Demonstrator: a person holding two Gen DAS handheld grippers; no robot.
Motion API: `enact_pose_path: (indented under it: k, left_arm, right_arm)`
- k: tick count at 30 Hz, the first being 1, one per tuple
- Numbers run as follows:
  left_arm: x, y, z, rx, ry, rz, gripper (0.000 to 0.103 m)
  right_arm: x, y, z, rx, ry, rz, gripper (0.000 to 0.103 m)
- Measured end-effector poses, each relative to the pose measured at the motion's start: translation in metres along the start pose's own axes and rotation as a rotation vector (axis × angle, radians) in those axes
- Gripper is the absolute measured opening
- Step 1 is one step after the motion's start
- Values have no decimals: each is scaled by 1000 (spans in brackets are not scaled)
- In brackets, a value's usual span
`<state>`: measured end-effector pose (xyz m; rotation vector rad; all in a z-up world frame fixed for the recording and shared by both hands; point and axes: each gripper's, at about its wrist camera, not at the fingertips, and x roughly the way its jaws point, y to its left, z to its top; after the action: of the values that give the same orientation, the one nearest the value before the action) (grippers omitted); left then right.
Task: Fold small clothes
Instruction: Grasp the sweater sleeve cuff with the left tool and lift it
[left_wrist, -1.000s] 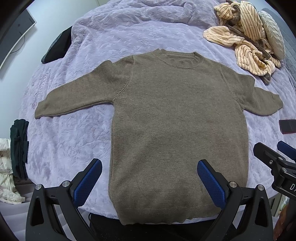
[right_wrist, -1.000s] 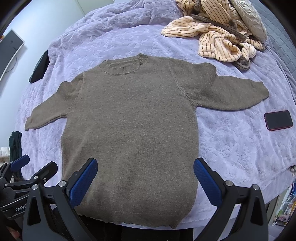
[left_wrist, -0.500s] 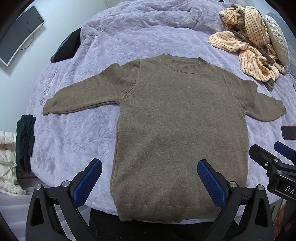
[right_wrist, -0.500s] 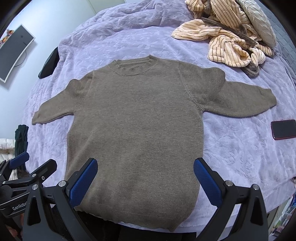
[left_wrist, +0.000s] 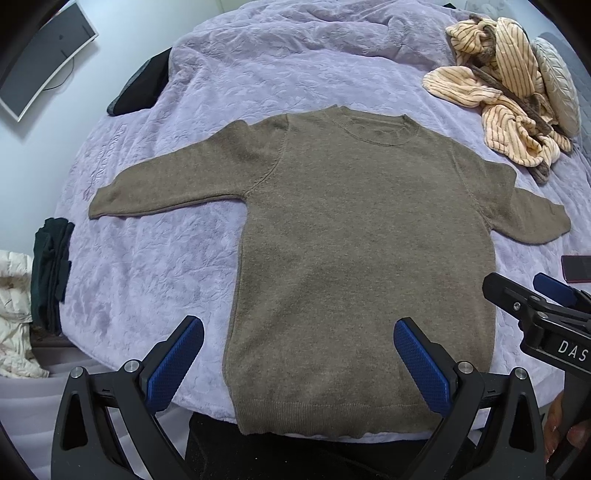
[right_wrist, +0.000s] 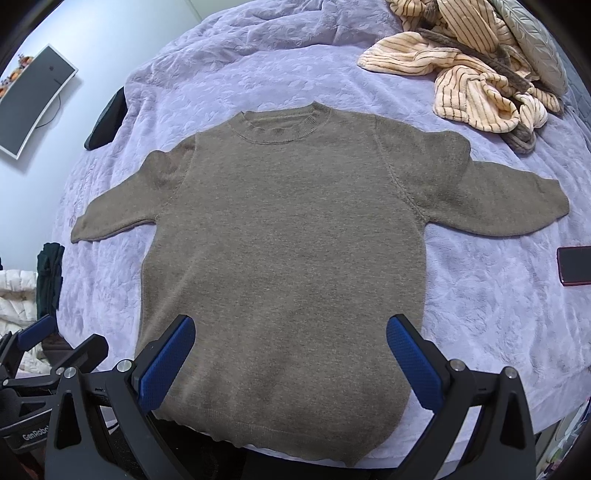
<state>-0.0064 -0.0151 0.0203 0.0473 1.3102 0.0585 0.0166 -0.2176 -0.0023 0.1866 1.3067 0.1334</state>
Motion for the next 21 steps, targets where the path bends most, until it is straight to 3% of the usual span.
enact_pose_path:
  k: [6,10,14,21]
  left_arm:
    - [14,13,18,54,8,-111,103]
    - [33,47,33,28,12,-209,103]
    - [59,110,51,-57,-13,-250,103]
    - [130,263,81,-278,-66,-216,103]
  right_arm:
    - [1,17,5,61,-8,-27,103]
    - [11,41,9,75,5,-44,103]
    - [36,83,16,38,57,-51,103]
    - [82,175,23,-99,128,2,103]
